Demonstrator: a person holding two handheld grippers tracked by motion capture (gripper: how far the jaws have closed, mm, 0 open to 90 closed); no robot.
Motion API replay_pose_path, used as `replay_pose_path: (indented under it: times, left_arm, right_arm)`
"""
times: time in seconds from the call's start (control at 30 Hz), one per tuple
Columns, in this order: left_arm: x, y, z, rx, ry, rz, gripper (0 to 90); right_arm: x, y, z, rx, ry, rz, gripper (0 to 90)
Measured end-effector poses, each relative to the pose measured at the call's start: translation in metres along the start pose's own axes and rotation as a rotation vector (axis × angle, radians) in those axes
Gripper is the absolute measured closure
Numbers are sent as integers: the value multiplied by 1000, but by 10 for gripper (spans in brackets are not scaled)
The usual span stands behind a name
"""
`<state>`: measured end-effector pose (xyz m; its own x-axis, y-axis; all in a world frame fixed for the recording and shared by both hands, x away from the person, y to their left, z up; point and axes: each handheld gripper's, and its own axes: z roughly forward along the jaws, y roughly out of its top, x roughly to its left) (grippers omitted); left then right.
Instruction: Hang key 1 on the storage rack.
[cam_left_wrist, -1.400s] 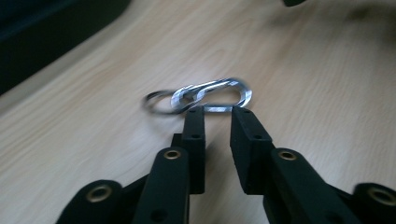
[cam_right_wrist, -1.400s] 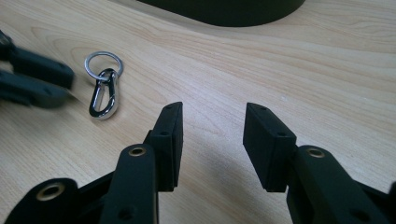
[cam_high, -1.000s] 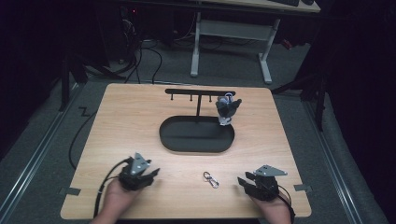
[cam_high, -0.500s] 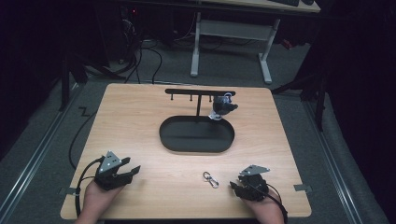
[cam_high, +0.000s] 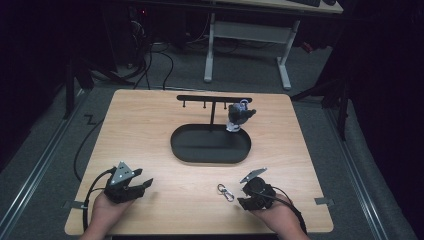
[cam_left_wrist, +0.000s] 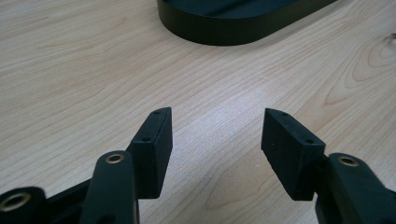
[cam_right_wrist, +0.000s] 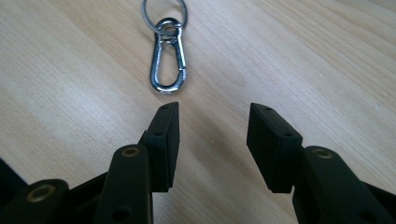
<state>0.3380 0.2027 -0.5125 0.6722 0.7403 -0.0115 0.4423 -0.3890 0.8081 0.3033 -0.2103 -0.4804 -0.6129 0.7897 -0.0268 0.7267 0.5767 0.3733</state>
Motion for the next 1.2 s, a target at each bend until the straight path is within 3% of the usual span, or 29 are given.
replay_pose_path:
  times: [0.13, 0.4, 0.73, 0.8, 0.83, 0.9, 1.2]
  left_arm:
    - [0, 0, 0, 1, -2, 2, 438]
    - [-1, 0, 0, 1, -8, 10, 437]
    - [-1, 0, 1, 4, -12, 17, 437]
    - [-1, 0, 1, 4, -13, 18, 437]
    - [-1, 0, 1, 5, -13, 17, 437]
    - [-1, 0, 1, 5, -13, 18, 437]
    - [-1, 0, 1, 7, -16, 20, 436]
  right_arm:
    - [4, 12, 2, 56, 22, -41, 550]
    - [9, 37, 10, 152, 61, -79, 569]
    - [11, 55, 25, 220, 92, -83, 584]
    - [12, 56, 27, 250, 97, -35, 584]
    - [9, 57, 29, 238, 103, -72, 584]
    - [10, 59, 32, 260, 112, -46, 598]
    - [10, 65, 34, 295, 102, -62, 661]
